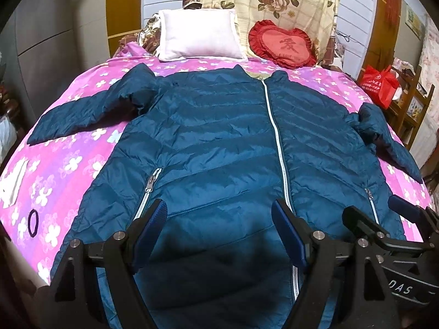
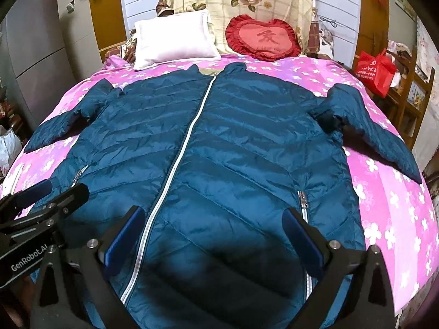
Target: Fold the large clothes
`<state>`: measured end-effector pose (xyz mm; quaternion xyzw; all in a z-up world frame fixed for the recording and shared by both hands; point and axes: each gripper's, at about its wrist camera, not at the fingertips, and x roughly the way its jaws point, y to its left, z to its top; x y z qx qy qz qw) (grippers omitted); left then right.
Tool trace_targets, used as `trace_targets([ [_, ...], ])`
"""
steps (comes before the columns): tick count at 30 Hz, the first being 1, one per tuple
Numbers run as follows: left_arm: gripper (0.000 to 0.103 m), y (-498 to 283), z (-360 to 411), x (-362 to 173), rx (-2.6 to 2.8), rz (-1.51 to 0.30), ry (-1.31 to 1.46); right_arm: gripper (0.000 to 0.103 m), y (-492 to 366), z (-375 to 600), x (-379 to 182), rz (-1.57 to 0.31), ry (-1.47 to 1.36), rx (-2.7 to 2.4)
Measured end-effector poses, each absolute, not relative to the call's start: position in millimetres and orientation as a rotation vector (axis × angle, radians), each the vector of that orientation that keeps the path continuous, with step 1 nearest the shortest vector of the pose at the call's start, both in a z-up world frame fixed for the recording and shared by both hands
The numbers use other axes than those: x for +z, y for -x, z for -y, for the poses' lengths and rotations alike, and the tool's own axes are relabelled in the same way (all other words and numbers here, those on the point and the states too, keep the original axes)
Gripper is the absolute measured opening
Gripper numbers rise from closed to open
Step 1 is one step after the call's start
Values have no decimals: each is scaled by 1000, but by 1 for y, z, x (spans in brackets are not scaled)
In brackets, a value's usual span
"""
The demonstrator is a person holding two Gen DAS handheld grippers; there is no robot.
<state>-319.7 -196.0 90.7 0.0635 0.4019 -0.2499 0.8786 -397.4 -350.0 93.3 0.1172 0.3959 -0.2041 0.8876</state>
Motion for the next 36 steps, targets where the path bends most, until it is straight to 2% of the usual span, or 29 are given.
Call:
trace_targets([
  [36,58,307,189,79,-498,-867,-111,102,398,368,84,-813,-255,-485],
])
